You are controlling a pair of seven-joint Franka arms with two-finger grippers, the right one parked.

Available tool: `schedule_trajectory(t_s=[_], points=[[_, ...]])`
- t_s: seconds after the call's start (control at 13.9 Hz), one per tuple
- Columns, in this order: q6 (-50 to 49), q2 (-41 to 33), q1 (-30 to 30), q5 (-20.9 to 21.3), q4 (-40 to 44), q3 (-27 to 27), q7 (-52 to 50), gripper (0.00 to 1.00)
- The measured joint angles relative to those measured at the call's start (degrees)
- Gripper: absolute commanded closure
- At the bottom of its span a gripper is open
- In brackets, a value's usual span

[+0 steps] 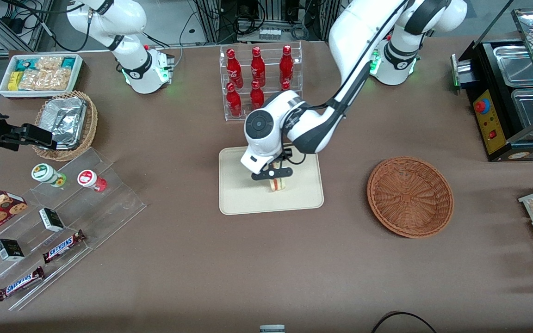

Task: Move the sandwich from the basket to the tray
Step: 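Lift the sandwich and carry it over the cream tray, then lower the sandwich onto the tray and open the left gripper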

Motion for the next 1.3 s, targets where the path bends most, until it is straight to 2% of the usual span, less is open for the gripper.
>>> schedule_trajectory(t_s=[0.07, 0.14, 0.29, 0.86, 1.3], points=[[0.79, 0.94, -0.28, 0.00, 0.01, 0.00, 0.01, 1.00], [1.24, 1.58, -0.44, 0.00, 0.02, 0.00, 0.07, 0.82], [1.35, 1.96, -0.50, 0.00, 0.05, 0.00, 0.22, 0.00], [0.15, 0.80, -0.48, 0.28, 1.95, 0.22, 0.41, 0.00], [-11.52, -11.18, 2.69, 0.28, 3.78, 1.14, 0.41, 0.00]])
